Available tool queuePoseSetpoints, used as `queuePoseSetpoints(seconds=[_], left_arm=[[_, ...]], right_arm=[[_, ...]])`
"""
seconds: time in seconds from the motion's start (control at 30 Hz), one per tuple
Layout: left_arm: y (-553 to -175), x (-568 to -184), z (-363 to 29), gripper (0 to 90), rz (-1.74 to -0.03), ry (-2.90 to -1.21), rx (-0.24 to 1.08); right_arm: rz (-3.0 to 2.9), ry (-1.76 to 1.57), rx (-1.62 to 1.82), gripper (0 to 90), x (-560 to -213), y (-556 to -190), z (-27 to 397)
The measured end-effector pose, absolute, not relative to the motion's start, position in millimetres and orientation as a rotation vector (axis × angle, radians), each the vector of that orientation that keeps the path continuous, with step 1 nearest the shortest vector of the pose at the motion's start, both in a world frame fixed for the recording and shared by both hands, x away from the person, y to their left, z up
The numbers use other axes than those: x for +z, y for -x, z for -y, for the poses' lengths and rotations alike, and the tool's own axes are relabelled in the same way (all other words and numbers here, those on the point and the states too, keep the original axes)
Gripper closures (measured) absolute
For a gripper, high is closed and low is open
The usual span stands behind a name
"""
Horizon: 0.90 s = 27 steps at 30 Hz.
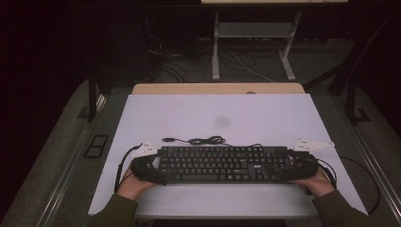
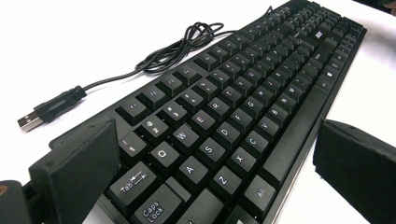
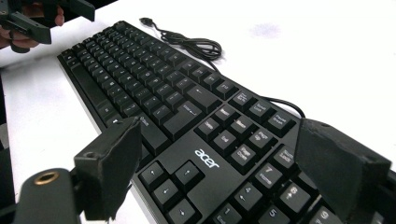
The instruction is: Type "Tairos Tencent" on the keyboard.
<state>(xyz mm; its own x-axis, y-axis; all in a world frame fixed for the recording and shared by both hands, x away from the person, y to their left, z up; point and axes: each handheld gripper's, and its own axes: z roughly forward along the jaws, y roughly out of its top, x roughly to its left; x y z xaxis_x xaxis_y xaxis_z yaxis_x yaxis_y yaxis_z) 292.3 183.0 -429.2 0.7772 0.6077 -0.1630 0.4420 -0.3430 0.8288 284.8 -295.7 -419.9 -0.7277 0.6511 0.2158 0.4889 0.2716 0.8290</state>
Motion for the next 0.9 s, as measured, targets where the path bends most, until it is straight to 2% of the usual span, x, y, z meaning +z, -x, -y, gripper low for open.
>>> queuePoseSetpoints(seconds=[0.9], left_arm=[[-291,-429,-183,0.0,-0.793,-1.978,0.210]], right_arm=[[-2.416,-1.041,1.468,15.3,-419,-294,266]])
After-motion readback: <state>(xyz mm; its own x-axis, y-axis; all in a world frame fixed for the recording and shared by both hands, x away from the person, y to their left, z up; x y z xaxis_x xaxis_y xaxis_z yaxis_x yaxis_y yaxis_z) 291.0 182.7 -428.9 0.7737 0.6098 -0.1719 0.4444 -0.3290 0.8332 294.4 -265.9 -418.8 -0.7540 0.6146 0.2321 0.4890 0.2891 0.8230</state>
